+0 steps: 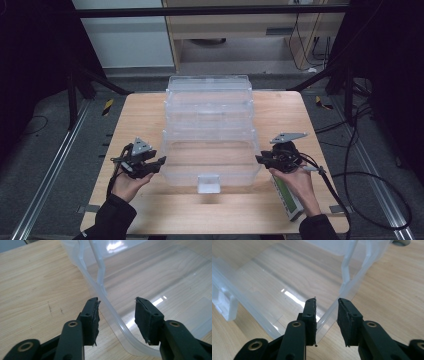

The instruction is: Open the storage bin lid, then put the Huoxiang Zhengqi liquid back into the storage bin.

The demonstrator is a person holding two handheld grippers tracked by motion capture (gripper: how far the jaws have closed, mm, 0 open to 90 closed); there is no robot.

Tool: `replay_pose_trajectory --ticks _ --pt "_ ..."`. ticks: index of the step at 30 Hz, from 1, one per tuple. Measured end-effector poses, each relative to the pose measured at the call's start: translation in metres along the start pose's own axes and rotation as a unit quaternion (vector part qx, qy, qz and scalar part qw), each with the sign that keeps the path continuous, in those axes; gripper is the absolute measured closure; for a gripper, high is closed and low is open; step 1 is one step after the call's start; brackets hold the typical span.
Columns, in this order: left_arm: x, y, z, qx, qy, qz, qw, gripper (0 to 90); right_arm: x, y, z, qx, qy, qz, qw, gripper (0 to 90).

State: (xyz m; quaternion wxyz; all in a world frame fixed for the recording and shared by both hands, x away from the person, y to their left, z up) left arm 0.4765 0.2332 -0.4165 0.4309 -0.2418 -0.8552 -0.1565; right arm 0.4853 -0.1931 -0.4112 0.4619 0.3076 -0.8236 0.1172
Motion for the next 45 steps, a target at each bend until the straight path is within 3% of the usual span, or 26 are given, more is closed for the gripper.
replay_pose_trajectory --ticks 4,12,19,24,35,45 --pt "0.009 0.006 0.001 0.01 -0.018 -0.002 0.9998 46.3 0.011 -0.003 0.001 -0.007 -0.021 -0.002 0.9998 64.4" --pt "0.019 0.028 0.007 0.042 -0.049 -0.011 0.9979 38.4 0.03 -0.011 0.003 -0.018 -0.039 0.021 0.9989 55.1" --pt "0.019 0.051 0.017 0.072 -0.045 -0.03 0.9959 35.4 0.041 -0.013 0.005 -0.026 -0.019 0.047 0.9984 46.2" --pt "0.016 0.062 0.023 0.091 -0.038 -0.038 0.9944 34.0 0.047 -0.017 0.007 -0.036 -0.009 0.047 0.9982 40.0" --pt "0.012 0.074 0.029 0.103 -0.031 -0.052 0.9928 33.3 0.051 -0.017 0.009 -0.041 0.029 0.074 0.996 33.6" --pt "0.0 0.076 0.033 0.104 -0.018 -0.049 0.9932 33.0 0.056 -0.009 0.013 -0.046 0.063 0.081 0.9937 35.7"
Point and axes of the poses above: each handheld gripper's, and its own axes: x roughly backward along the jaws, z roughly out of its underside, y roughly to its left, the point moved 1 cm from there along -x, roughly forward along the jaws, and after that the axes turned 15 degrees about y, right-handed, at the moved point
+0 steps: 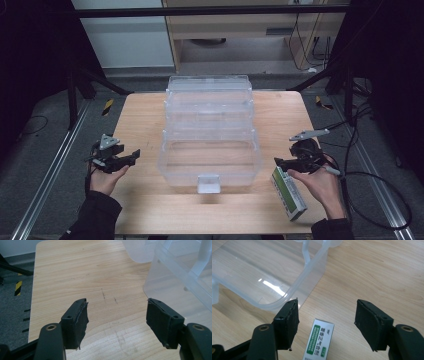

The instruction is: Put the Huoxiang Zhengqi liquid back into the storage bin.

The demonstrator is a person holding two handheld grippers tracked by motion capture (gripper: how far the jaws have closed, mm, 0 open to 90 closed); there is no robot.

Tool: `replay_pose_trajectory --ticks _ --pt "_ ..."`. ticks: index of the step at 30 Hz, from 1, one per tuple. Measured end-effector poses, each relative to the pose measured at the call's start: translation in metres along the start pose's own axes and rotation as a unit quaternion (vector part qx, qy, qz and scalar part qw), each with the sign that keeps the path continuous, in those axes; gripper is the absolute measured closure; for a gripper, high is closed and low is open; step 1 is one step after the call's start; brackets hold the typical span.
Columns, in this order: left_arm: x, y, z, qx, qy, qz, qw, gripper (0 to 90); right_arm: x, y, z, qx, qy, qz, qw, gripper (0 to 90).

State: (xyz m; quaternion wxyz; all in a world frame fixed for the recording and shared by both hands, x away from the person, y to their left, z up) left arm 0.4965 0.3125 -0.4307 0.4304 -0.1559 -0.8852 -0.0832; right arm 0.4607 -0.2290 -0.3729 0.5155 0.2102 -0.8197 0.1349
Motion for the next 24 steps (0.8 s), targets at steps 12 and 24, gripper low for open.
replay_pose_trajectory --ticks 12,24 --pt "-0.005 0.0 0.002 -0.001 0.012 -0.005 0.9999 32.8 0.016 0.003 0.009 -0.021 0.028 -0.007 0.9994 38.7" --pt "-0.011 -0.002 0.004 -0.006 0.026 -0.01 0.9996 32.8 0.013 0.008 0.025 -0.017 0.074 -0.008 0.9971 42.7"
Point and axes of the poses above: each handheld gripper's, and its own axes: x roughly backward along the jaws, z roughly out of its underside, y roughly to its left, the point moved 1 cm from there along -x, roughly forward along the jaws, and after that the axes turned 15 degrees about y, right-handed, at the moved point
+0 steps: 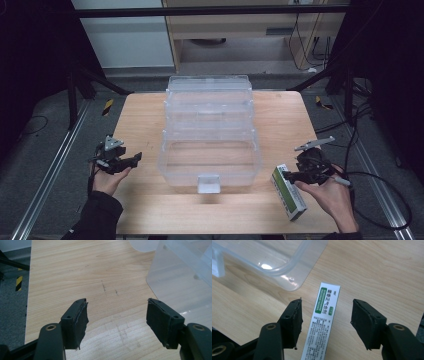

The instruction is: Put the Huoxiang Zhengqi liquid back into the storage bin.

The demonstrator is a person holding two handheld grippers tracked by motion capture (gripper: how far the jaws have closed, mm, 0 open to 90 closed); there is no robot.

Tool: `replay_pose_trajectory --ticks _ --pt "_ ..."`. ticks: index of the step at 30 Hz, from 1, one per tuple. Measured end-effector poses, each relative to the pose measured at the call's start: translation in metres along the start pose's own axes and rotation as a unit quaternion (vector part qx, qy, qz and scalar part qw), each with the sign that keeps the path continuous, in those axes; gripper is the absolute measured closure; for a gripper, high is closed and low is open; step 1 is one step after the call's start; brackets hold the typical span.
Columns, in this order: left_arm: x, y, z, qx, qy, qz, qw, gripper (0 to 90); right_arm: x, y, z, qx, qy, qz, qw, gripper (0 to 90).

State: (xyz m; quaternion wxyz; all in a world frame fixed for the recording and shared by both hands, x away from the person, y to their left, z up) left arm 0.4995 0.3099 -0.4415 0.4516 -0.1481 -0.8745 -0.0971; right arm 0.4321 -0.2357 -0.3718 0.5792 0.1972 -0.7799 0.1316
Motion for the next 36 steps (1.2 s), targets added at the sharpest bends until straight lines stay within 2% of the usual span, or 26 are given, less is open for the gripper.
replay_pose_trajectory --ticks 17,26,36 --pt "-0.002 -0.004 -0.001 -0.009 0.01 -0.001 0.9999 32.6 -0.013 0.007 0.003 0.012 0.055 -0.003 0.9984 46.6" --pt "-0.005 -0.004 0.0 -0.012 0.015 -0.001 0.9998 32.5 -0.021 0.007 0.005 0.007 0.081 -0.005 0.9967 49.0" --pt "-0.008 -0.006 0.001 -0.015 0.022 -0.001 0.9996 32.5 -0.029 0.007 0.006 0.013 0.095 -0.003 0.9954 51.8"
Point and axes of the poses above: each handheld gripper's, and its own axes: x roughly backward along the jaws, z roughly out of its underside, y roughly to its left, the point moved 1 cm from there along -x, roughly forward along the jaws, and after that the axes turned 15 degrees about y, right-handed, at the moved point
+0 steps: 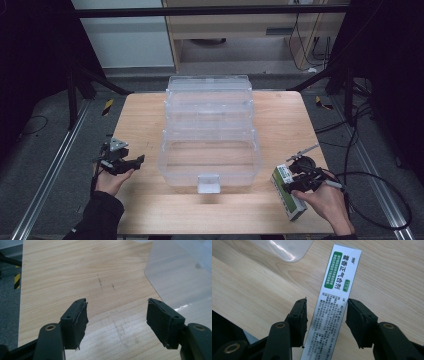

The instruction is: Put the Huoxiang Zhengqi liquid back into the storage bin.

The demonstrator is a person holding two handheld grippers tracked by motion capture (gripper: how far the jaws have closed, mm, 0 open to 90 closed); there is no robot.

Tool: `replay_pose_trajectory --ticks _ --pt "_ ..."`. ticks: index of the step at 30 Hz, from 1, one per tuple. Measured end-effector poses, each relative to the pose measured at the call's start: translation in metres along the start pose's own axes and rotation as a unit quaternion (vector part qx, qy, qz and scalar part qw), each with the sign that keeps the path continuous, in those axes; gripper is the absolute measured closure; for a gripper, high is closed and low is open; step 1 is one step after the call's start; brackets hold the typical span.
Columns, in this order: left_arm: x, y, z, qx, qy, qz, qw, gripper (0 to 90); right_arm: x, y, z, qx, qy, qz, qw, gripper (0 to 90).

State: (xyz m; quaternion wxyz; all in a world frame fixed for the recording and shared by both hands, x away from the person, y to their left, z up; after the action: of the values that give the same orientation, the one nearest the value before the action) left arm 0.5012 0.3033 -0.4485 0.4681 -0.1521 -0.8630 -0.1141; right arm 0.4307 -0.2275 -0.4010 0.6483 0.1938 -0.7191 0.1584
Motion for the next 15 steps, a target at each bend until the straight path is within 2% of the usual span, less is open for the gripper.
replay_pose_trajectory --ticks 9,15 --pt "-0.0017 -0.0012 0.0001 -0.002 0.006 0.001 1.0 32.5 -0.0042 -0.0018 -0.0003 0.004 0.011 0.003 0.9999 55.4" --pt "-0.0023 -0.0013 0.0004 -0.004 0.009 -0.002 0.9999 33.1 -0.0028 -0.0021 -0.0013 0.012 0.016 0.016 0.9997 61.1"
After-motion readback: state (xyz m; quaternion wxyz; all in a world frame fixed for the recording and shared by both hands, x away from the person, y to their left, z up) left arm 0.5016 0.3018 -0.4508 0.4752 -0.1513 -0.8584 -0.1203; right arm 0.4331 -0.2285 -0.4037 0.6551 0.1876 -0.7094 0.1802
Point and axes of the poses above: each handheld gripper's, and its own axes: x roughly backward along the jaws, z roughly out of its underside, y roughly to its left, the point moved 1 cm from there along -x, roughly forward along the jaws, and after that the axes turned 15 degrees about y, right-handed, at the moved point
